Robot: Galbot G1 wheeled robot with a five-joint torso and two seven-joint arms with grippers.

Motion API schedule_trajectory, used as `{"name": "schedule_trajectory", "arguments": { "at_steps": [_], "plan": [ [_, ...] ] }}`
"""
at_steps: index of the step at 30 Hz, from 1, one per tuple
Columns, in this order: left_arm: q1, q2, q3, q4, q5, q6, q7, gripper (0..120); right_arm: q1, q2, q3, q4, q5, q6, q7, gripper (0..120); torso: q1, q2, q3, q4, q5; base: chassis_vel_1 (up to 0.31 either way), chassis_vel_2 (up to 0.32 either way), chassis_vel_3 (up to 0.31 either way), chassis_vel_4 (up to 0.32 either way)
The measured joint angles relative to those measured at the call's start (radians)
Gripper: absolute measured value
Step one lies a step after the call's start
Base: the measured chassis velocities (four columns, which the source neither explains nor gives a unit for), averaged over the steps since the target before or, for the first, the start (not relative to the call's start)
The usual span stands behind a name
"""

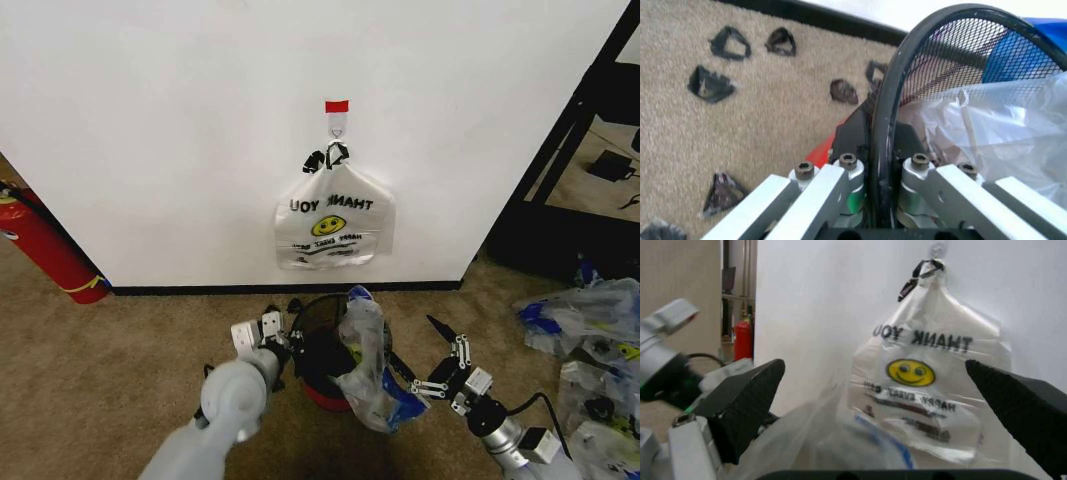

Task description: Pick up the garbage bag from the wall and place it over the trash bin.

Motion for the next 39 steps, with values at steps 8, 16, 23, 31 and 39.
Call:
{"name": "schedule_trajectory", "arguments": {
  "at_steps": [8, 16, 23, 31, 39],
  "plan": [
    [0.029, 0.000, 0.013, -0.001, 0.047, -0.026, 0.021, 26, -0.003, 0.002, -0.001, 0.003, -0.007, 0.007, -0.015, 100, 0.000, 0.000, 0.000, 0.0000, -0.0002, 0.000, 0.000, 0.000, 0.000],
    [-0.023, 0.076, -0.003, -0.030, 0.095, -0.065, 0.057, 56, -0.007, 0.006, -0.001, -0.015, -0.006, 0.027, -0.033, 100, 0.000, 0.000, 0.000, -0.0002, -0.0002, 0.000, 0.000, 0.000, 0.000],
    [0.055, 0.166, 0.002, -0.219, 0.254, -0.084, 0.170, 84, -0.017, 0.008, 0.009, -0.064, -0.015, 0.043, -0.019, 100, 0.000, 0.000, 0.000, 0.0000, -0.0001, 0.000, 0.000, 0.000, 0.000],
    [0.069, 0.300, 0.118, -0.343, 0.245, 0.055, 0.198, 100, -0.035, 0.005, -0.002, -0.015, -0.220, -0.156, 0.514, 100, 0.000, 0.000, 0.000, 0.0000, -0.0003, 0.000, 0.000, 0.000, 0.000],
    [-0.150, 0.308, 0.227, -0.296, 0.152, 0.143, 0.175, 100, -0.050, 0.025, -0.004, -0.008, -0.268, -0.187, 0.543, 100, 0.000, 0.000, 0.000, -0.0004, -0.0002, 0.000, 0.000, 0.000, 0.000]
  ]
}}
